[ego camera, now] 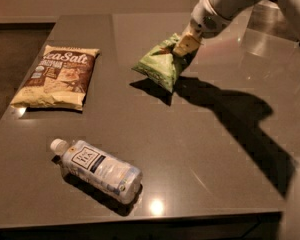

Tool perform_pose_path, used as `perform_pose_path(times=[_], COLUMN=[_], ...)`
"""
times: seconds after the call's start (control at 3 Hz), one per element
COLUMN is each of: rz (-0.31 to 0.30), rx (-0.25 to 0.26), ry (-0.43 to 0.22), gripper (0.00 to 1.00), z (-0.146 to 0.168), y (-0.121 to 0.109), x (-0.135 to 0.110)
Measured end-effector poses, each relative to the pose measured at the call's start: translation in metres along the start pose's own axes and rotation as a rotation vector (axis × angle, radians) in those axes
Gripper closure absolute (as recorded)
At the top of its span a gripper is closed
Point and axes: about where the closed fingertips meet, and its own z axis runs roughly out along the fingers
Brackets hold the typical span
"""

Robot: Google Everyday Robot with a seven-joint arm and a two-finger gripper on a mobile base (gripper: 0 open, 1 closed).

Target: Move green jalapeno chip bag near blue plastic bottle

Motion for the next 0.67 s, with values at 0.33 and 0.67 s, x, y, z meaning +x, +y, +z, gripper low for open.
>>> perform_pose_path(times=[0.33,0.67], rz=[0.016,0.029], rx=[-0.035,-0.083], ry=[-0.062,-0.096], gripper=[1.00,1.00], z=[-0.034,-0.054], y=[0.044,0.085], x=[0.002,0.004])
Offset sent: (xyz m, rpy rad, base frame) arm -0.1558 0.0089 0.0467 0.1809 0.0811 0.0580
